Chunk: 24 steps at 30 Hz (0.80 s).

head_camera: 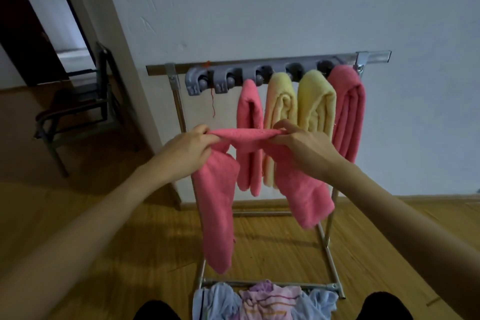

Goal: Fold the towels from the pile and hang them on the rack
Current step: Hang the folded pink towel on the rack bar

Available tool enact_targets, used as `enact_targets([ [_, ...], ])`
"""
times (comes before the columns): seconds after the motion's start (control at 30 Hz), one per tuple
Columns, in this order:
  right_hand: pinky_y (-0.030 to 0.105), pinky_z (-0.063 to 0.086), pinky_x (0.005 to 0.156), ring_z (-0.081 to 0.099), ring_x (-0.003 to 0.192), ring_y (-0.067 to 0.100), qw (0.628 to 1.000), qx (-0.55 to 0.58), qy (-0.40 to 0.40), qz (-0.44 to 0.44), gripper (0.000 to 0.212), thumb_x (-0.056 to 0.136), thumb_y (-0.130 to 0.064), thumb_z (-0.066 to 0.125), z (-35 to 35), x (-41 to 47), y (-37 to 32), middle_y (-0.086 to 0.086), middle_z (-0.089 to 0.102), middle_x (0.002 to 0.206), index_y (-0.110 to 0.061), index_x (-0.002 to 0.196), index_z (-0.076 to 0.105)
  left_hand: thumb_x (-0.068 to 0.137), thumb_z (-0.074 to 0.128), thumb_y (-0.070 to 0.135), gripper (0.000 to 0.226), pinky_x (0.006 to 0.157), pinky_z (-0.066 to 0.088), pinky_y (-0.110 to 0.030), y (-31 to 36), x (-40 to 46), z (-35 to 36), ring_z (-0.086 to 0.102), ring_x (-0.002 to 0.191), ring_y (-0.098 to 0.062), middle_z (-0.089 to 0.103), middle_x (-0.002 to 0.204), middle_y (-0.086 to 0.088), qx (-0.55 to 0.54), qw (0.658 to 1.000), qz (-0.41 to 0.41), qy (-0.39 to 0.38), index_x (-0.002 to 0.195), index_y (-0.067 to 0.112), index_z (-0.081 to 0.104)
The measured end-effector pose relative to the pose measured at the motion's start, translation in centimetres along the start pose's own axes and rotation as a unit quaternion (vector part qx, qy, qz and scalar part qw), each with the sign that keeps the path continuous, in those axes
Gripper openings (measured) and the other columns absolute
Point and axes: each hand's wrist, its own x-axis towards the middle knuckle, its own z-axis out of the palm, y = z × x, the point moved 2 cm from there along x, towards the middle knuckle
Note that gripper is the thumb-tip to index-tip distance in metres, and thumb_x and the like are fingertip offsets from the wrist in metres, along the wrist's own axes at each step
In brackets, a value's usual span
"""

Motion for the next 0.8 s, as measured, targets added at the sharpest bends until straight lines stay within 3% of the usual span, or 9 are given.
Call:
enact_targets([
  [0.13,0.03,0.034,0.045,0.06,0.082,0.025,0.998,-0.035,0.042,0.014,0.042,0.09,-0.034,0.032,-4.0,2.8,0.4,-0.001,0.053,0.116,-0.031,0.123,0.057,0.097,0.045,0.016,0.031,0.066,0.051,-0.032,-0.9,3.0,-4.2,0.054,0.076,-0.014,0.045,0.103,-0.001,0.039,0.996,-0.009,0.085,0.124,0.021,0.058],
  [0.23,0.035,0.041,0.054,0.058,0.077,0.028,0.991,-0.091,0.083,0.06,0.029,0.092,-0.023,0.045,-6.2,5.6,0.5,-0.002,0.053,0.117,-0.026,0.116,0.06,0.091,0.049,0.011,0.023,0.062,0.043,-0.033,-1.1,5.3,-6.7,0.054,0.074,-0.022,0.044,0.1,-0.007,0.056,0.985,-0.032,0.157,0.111,0.014,0.06],
  [0.33,0.035,0.034,0.047,0.062,0.07,0.031,0.983,-0.086,0.117,0.113,0.016,0.089,-0.015,0.054,-7.0,8.0,0.7,-0.003,0.05,0.111,-0.023,0.101,0.06,0.084,0.052,0.003,0.028,0.062,0.045,-0.037,-0.7,7.1,-8.0,0.055,0.075,-0.029,0.038,0.096,-0.007,0.053,0.976,-0.065,0.199,0.11,0.01,0.057],
  [0.4,0.034,0.027,0.047,0.061,0.069,0.033,0.98,-0.07,0.128,0.136,0.011,0.089,-0.014,0.051,-7.1,9.1,0.9,-0.001,0.047,0.114,-0.019,0.095,0.059,0.081,0.052,-0.003,0.038,0.064,0.047,-0.038,-0.6,8.2,-8.2,0.056,0.078,-0.034,0.039,0.1,-0.01,0.046,0.974,-0.074,0.209,0.116,0.011,0.055],
  [0.53,0.035,0.032,0.053,0.059,0.07,0.033,0.971,-0.028,0.153,0.18,0.013,0.091,-0.019,0.05,-6.0,10.5,1.3,0.005,0.044,0.123,-0.01,0.094,0.059,0.079,0.052,-0.007,0.045,0.06,0.044,-0.036,-0.4,10.2,-7.3,0.057,0.074,-0.035,0.041,0.104,-0.014,0.064,0.974,-0.081,0.201,0.12,0.011,0.052],
  [0.63,0.033,0.028,0.052,0.054,0.067,0.029,0.968,-0.022,0.145,0.203,0.011,0.089,-0.008,0.05,-4.7,11.3,1.8,0.006,0.043,0.126,-0.008,0.097,0.058,0.079,0.052,-0.01,0.047,0.06,0.046,-0.036,-0.6,11.5,-5.9,0.057,0.073,-0.035,0.04,0.103,-0.013,0.07,0.976,-0.081,0.188,0.121,0.012,0.05],
  [0.73,0.032,0.026,0.05,0.059,0.074,0.03,0.968,-0.023,0.129,0.213,0.023,0.086,0.0,0.048,-3.5,11.4,2.2,0.004,0.042,0.129,-0.011,0.104,0.058,0.08,0.052,-0.01,0.048,0.065,0.053,-0.042,-1.2,12.6,-4.7,0.058,0.073,-0.035,0.04,0.104,-0.013,0.071,0.977,-0.079,0.183,0.122,0.013,0.05],
  [0.8,0.034,0.029,0.052,0.06,0.08,0.031,0.97,-0.021,0.128,0.206,0.029,0.085,0.0,0.049,-2.6,11.5,2.4,0.004,0.043,0.129,-0.014,0.11,0.057,0.081,0.052,-0.009,0.046,0.065,0.051,-0.038,-1.4,13.2,-4.2,0.058,0.076,-0.034,0.041,0.107,-0.015,0.074,0.978,-0.081,0.178,0.122,0.012,0.05],
])
